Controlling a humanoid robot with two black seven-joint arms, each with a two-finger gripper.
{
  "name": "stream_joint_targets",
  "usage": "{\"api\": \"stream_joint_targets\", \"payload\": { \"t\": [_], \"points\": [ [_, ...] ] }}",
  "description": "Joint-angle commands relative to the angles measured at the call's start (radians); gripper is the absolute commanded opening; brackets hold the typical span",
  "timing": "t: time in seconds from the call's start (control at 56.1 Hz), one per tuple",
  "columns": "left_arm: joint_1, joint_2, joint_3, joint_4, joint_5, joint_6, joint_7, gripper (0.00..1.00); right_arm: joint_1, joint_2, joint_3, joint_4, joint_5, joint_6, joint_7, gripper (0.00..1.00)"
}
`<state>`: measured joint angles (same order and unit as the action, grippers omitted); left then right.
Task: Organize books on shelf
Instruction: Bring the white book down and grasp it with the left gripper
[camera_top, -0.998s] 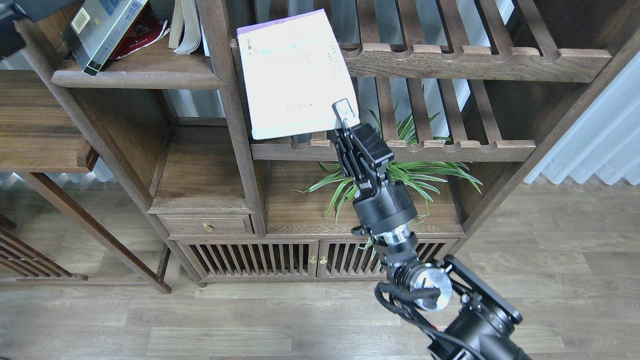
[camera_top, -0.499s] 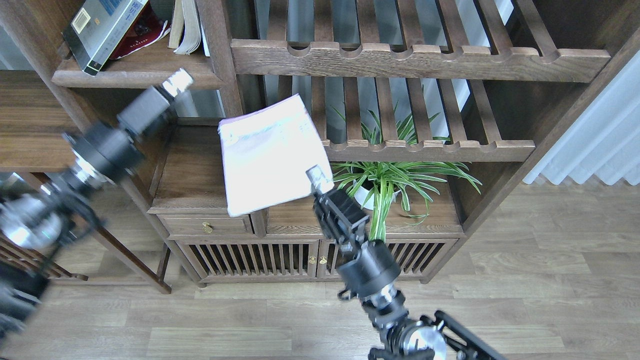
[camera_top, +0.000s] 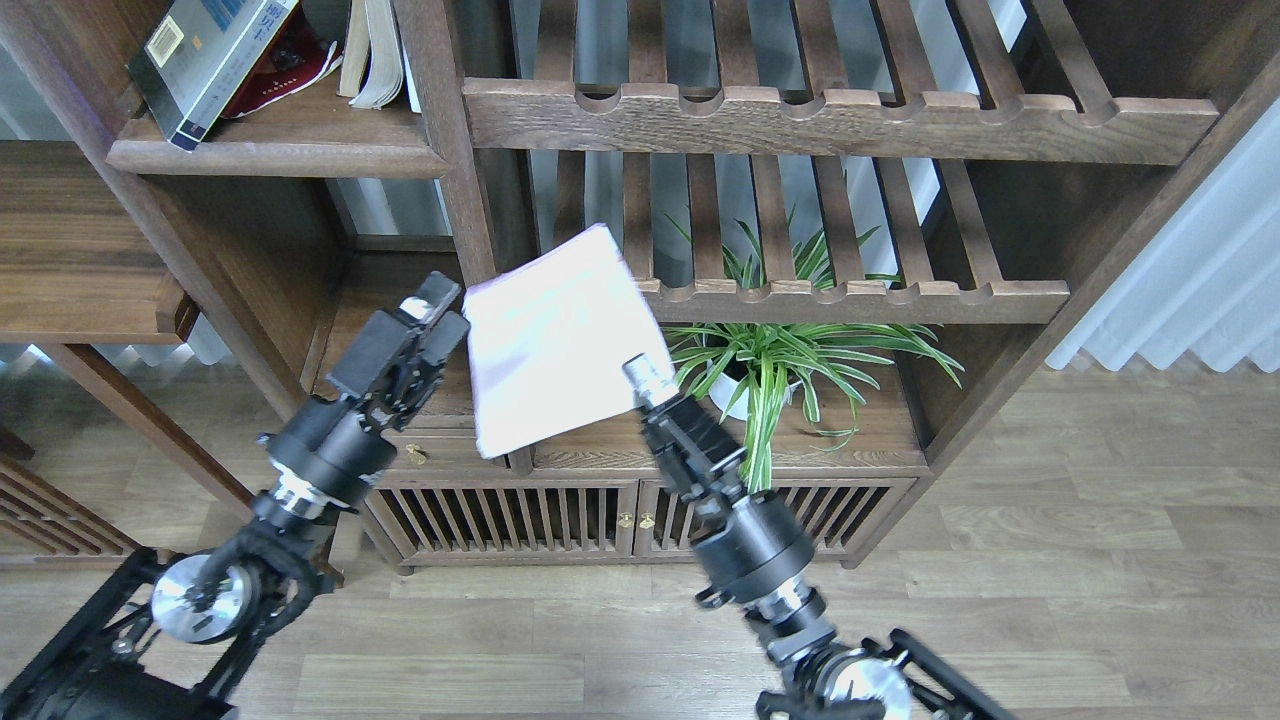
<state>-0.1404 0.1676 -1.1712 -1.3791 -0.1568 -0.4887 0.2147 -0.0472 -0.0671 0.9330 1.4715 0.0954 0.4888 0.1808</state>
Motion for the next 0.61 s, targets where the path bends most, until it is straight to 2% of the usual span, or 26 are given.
{"api": "stream_joint_targets", "payload": {
  "t": [0.0,0.125,0.25,0.446,0.463,0.481,0.517,0.588],
  "points": [
    [0.044,0.004,0.007,-0.001,-0.003,0.0,-0.017,0.98,-0.017,-0.025,-0.008,0.001,0.003,0.0,-0.009,0.04],
    [0.084,-0.011,0.027,-0.002,-0.009,0.0,-0.061,0.97,-0.036,-0.019,-0.048,0.001,0.0,0.0,-0.049,0.04],
    [0.125,-0.02,0.085,-0.002,-0.023,0.0,-0.113,0.95,-0.049,-0.01,-0.094,0.001,-0.011,0.0,-0.057,0.03],
    [0.133,-0.04,0.241,0.0,-0.072,0.0,-0.16,0.77,-0.083,0.047,-0.126,0.001,-0.046,0.0,-0.057,0.03],
    [0.131,-0.04,0.264,0.0,-0.081,0.0,-0.16,0.73,-0.088,0.052,-0.131,0.001,-0.052,0.0,-0.058,0.03],
    [0.131,-0.046,0.306,0.002,-0.095,0.0,-0.163,0.59,-0.106,0.062,-0.143,0.001,-0.068,0.0,-0.058,0.04],
    [0.133,-0.051,0.317,0.006,-0.098,0.0,-0.161,0.53,-0.117,0.066,-0.148,0.001,-0.074,0.0,-0.058,0.04],
    [0.133,-0.056,0.331,0.012,-0.102,0.0,-0.163,0.32,-0.141,0.067,-0.152,0.003,-0.097,0.0,-0.06,0.04]
  ]
}}
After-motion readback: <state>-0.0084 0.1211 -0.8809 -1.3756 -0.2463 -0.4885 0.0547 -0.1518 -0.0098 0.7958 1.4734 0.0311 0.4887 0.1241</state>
